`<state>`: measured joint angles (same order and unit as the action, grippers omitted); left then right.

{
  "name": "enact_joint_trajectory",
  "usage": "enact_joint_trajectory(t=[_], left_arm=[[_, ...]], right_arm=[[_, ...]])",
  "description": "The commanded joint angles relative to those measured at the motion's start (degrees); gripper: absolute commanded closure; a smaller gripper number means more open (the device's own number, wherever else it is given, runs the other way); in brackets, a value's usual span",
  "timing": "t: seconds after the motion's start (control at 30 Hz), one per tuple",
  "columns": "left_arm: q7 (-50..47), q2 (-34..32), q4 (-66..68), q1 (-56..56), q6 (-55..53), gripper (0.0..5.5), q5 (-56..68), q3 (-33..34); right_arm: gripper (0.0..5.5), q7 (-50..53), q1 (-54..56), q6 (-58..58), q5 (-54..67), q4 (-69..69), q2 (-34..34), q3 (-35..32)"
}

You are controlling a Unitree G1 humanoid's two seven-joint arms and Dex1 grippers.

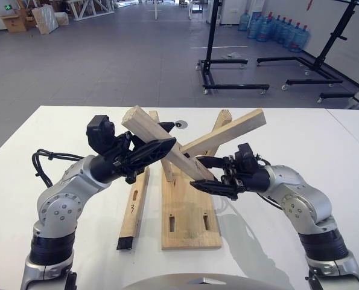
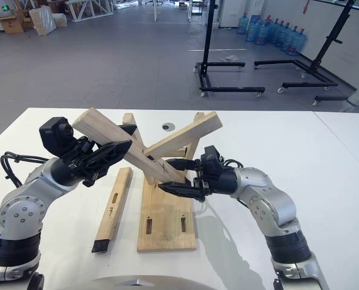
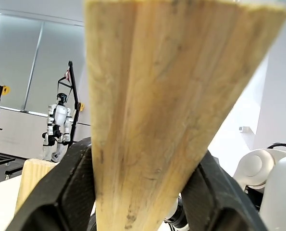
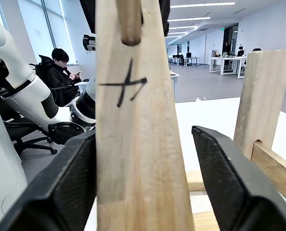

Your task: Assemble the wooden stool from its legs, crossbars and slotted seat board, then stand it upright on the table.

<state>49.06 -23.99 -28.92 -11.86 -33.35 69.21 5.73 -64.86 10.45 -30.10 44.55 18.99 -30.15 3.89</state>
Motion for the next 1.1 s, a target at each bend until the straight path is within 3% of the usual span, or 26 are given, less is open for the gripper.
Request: enact_joint_trajectory(t=[0.03, 0.17, 0.47, 0.77, 1.1], left_arm=[[1.6, -2.6, -2.0, -1.6, 0.6, 3.36, 0.7, 2.9], [2.9, -5.9, -2.1, 0.2, 0.6, 3.44, 1.9, 7.9], [6.0, -13.2, -3.9, 9.7, -3.4, 3.44, 4.7, 14.5], [10.9, -15.0, -1.5, 13.8, -1.0, 3.45, -9.7, 5.6], [14.9, -13.7, 5.0, 10.4, 1.1, 3.45, -15.4, 2.0]], right_arm=[[1.65, -0.9, -4.7, -6.3, 3.8, 2.0, -6.7, -4.1], [1.44, -0.6, -8.1, -6.6, 3.2, 2.2, -11.2, -9.0], [1.44, 1.4, -9.8, -5.8, 1.8, -3.1, -13.8, -15.7], [1.44, 3.4, -8.0, -6.7, 1.1, -5.6, -13.9, -16.7], [1.44, 0.9, -6.0, -6.2, -1.1, -8.8, -15.3, -14.4]])
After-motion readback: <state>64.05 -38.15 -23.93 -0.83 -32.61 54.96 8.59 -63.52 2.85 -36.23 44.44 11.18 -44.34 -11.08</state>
